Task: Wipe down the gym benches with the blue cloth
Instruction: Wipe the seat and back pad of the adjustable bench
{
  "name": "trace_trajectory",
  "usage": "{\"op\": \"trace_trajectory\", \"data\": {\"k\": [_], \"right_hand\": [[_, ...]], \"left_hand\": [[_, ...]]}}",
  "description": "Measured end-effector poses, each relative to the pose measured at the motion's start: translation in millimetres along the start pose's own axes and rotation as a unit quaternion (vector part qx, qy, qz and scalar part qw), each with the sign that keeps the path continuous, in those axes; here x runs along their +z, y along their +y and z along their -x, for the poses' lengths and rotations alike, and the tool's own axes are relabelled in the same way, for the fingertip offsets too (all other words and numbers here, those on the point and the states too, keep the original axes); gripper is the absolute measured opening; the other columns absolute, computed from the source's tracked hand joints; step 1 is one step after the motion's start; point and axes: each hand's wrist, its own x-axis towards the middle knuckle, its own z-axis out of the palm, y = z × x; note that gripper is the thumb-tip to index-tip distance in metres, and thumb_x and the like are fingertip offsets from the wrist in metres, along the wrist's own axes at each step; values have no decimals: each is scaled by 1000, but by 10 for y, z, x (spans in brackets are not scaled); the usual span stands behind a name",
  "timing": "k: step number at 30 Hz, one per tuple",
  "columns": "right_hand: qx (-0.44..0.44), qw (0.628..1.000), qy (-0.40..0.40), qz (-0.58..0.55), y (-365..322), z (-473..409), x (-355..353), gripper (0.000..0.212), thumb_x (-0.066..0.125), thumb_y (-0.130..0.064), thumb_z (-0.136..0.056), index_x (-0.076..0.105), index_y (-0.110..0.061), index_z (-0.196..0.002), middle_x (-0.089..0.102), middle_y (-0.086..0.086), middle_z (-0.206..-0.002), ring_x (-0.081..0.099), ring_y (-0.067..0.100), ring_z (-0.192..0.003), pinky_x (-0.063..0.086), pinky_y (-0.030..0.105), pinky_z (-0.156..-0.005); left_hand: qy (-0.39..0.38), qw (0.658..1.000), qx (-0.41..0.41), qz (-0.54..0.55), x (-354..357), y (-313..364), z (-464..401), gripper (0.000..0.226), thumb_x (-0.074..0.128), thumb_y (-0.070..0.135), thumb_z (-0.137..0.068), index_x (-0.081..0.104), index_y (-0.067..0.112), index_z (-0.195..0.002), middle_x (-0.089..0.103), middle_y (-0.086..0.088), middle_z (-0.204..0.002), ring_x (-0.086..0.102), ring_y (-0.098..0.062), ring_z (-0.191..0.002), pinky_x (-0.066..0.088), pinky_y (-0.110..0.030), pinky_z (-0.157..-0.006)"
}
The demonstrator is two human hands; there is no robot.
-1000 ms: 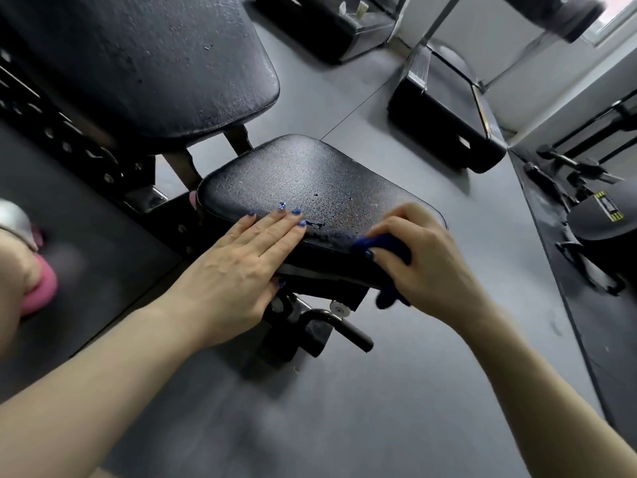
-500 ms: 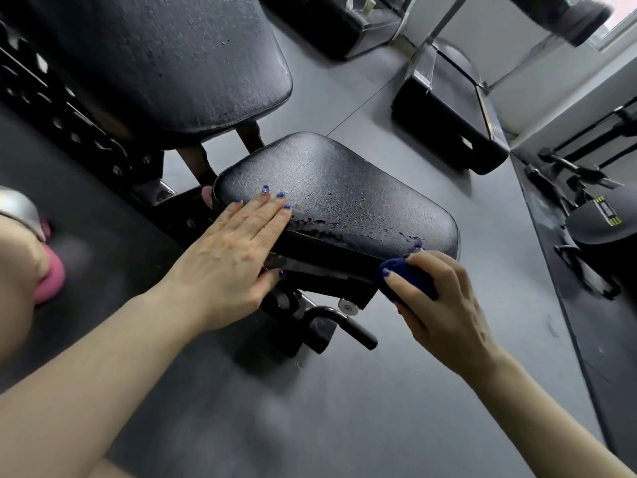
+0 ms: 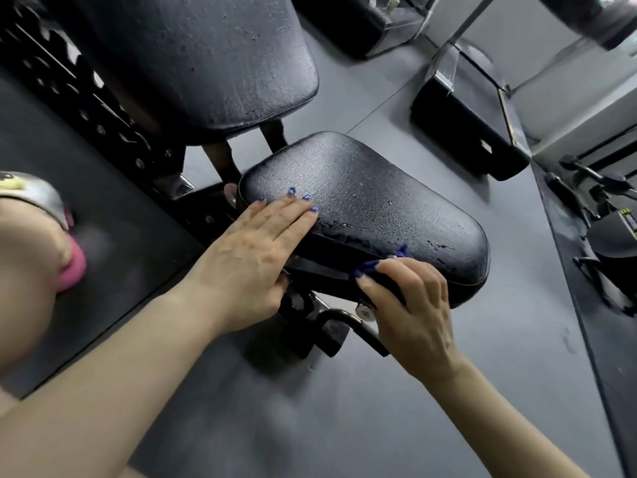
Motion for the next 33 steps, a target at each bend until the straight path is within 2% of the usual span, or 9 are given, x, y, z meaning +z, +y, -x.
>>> {"op": "trace_trajectory", "data": {"k": [5,9,13,19,21,24,25,28,33], "right_hand": [[165,978,-47,-118,-200,-517,23,18,67,-15,-86,71,-10,-103,56,9,-112,54,30,-103,42,42,-93],[202,961,-111,-150,-70,-629,-91,20,66,-23,-85,70,-16,-103,51,2,-110,51,24,-103,42,37,-94],[246,947,-140,-154,70,-686,-208,18,64,-25,-82,72,-18,-97,52,0,-102,50,23,-100,35,22,-91],[189,958,-151,-155,-162,-1047,207,14,64,-19,-84,71,-14,-94,54,4,-99,47,21,-98,39,28,-91],[182,957,-159,-160,-53,-895,61,16,64,-21,-86,70,-14,-99,54,3,-101,49,22,-99,38,25,-92],[209,953,-162,-151,89,-709,-157,19,62,-24,-85,70,-16,-101,54,0,-104,50,22,-101,32,14,-93],[217,952,-160,-145,95,-708,-146,20,61,-24,-85,70,-16,-100,54,-1,-104,49,21,-101,33,15,-92],[199,960,-153,-124,7,-802,13,20,59,-26,-85,69,-14,-98,54,2,-102,48,25,-97,41,34,-89],[159,971,-116,-136,-144,-877,182,20,58,-24,-87,67,-12,-100,54,5,-102,48,26,-95,45,42,-86]], "left_hand": [[18,1000,-3,9,27,22,5,83,59,18,-72,31,11,-150,29,-4,-157,18,-20,-147,7,-37,-121],[18,1000,-15,6,21,13,32,86,67,15,-71,31,12,-149,28,-6,-157,19,-22,-147,8,-37,-121],[12,1000,-21,12,-7,-53,17,85,67,13,-72,32,14,-149,30,-5,-155,20,-22,-147,13,-40,-121],[12,999,-22,25,-14,-57,49,86,66,9,-71,32,14,-150,30,-3,-156,18,-19,-147,10,-37,-121],[8,999,-15,28,-42,-89,52,86,65,9,-71,31,15,-150,29,-2,-157,17,-18,-147,11,-37,-121],[-15,999,-6,40,-94,-130,35,84,63,10,-73,30,17,-150,26,-1,-158,17,-16,-147,13,-38,-121],[-27,999,-3,42,-120,-144,24,84,61,11,-74,29,18,-151,25,0,-158,16,-16,-148,12,-37,-121],[-64,997,25,21,-265,-206,-28,81,50,18,-74,28,19,-151,24,0,-158,18,-16,-147,12,-34,-120],[-125,990,61,-12,-550,-296,-115,73,54,13,-81,32,19,-150,26,1,-158,25,-16,-145,22,-41,-119]]}}
